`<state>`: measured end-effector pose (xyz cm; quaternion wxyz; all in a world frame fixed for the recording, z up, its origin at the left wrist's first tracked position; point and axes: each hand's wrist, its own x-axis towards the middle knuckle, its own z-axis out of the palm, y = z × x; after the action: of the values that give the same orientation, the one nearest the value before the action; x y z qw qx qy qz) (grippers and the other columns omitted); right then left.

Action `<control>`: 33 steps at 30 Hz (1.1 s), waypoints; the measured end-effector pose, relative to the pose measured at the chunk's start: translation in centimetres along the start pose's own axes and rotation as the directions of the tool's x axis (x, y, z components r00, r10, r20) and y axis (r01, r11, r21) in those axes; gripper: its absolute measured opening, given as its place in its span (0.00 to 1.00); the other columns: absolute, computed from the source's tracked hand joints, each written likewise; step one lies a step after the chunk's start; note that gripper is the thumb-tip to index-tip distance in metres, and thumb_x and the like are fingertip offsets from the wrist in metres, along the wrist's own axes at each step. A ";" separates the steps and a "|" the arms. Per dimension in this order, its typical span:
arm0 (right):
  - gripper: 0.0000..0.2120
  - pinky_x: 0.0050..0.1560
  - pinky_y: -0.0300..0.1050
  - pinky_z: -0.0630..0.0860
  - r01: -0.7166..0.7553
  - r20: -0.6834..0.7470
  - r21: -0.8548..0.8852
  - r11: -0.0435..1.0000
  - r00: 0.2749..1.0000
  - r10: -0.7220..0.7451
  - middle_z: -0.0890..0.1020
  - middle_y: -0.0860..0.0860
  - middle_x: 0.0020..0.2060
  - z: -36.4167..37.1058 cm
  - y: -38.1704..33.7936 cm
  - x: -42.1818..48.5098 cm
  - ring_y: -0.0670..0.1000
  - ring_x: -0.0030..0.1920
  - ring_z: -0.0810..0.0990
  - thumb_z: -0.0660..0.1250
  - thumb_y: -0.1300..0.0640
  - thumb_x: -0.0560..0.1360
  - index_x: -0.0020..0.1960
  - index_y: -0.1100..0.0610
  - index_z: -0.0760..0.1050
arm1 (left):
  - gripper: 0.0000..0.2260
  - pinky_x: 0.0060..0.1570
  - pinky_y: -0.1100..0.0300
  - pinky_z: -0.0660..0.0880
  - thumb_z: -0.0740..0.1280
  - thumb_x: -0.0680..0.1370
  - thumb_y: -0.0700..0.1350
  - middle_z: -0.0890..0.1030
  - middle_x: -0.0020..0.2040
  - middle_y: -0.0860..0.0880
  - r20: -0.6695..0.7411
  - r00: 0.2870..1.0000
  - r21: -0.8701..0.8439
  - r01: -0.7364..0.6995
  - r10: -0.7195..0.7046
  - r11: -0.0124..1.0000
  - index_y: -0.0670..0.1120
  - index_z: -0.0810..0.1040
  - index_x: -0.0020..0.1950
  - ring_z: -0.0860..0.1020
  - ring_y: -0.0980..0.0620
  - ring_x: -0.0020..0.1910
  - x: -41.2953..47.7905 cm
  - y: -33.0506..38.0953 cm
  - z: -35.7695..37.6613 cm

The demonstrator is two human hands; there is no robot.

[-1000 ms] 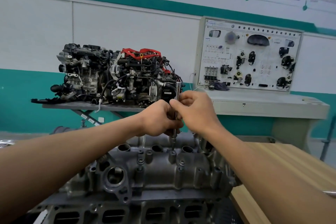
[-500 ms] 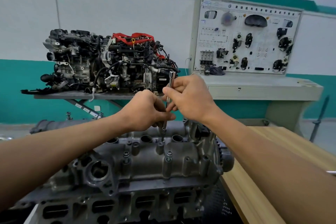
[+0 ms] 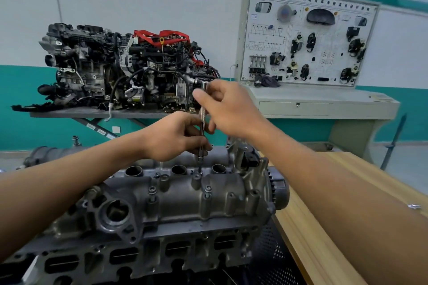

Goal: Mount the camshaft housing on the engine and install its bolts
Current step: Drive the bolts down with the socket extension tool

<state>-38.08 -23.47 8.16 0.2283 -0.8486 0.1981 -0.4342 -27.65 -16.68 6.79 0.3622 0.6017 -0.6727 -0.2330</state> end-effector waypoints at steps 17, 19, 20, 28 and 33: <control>0.22 0.33 0.43 0.63 0.587 0.604 -0.569 0.576 0.774 -0.191 0.71 0.50 0.27 -3.9 -4.4 6.0 0.49 0.29 0.68 0.55 0.49 0.84 0.34 0.56 0.68 | 0.10 0.41 0.50 0.84 0.75 0.73 0.51 0.87 0.39 0.48 -0.164 0.983 0.221 -0.045 0.083 0.974 0.47 0.78 0.44 0.86 0.52 0.39 -1.9 -0.2 -5.0; 0.24 0.32 0.48 0.64 0.566 0.596 -0.642 0.517 0.793 -0.128 0.70 0.54 0.27 -3.6 -4.4 6.5 0.55 0.30 0.67 0.53 0.51 0.84 0.32 0.60 0.68 | 0.11 0.40 0.48 0.84 0.75 0.73 0.50 0.86 0.36 0.47 -0.178 0.977 0.239 -0.074 0.118 0.968 0.42 0.81 0.41 0.86 0.51 0.35 -1.3 -0.1 -4.9; 0.24 0.31 0.48 0.64 0.551 0.587 -0.683 0.479 0.805 -0.088 0.70 0.55 0.27 -3.3 -4.6 6.6 0.55 0.29 0.67 0.52 0.52 0.83 0.31 0.60 0.66 | 0.13 0.39 0.48 0.84 0.76 0.73 0.49 0.86 0.35 0.45 -0.199 0.972 0.236 -0.074 0.123 0.969 0.39 0.81 0.41 0.86 0.50 0.35 -1.1 0.0 -4.6; 0.19 0.25 0.41 0.62 0.533 0.565 -0.781 0.327 0.825 0.004 0.70 0.51 0.28 -3.8 -4.5 6.7 0.49 0.27 0.67 0.56 0.55 0.81 0.33 0.56 0.68 | 0.13 0.38 0.49 0.84 0.78 0.71 0.44 0.86 0.33 0.44 -0.273 0.959 0.157 -0.028 0.070 0.987 0.33 0.82 0.39 0.86 0.46 0.33 0.7 1.2 -3.6; 0.17 0.33 0.45 0.62 0.773 0.767 -0.572 0.277 0.623 -0.155 0.77 0.50 0.33 -7.3 -3.9 6.8 0.55 0.34 0.72 0.51 0.50 0.82 0.38 0.54 0.68 | 0.08 0.35 0.57 0.82 0.75 0.74 0.40 0.85 0.31 0.48 -0.146 0.979 0.217 -0.112 0.146 0.970 0.38 0.83 0.37 0.82 0.53 0.29 1.8 1.7 -2.8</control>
<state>-39.93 -25.49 18.48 -0.3432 -0.9379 0.0351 -0.0358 -26.64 -17.82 10.23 0.3649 0.6080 -0.6996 -0.0881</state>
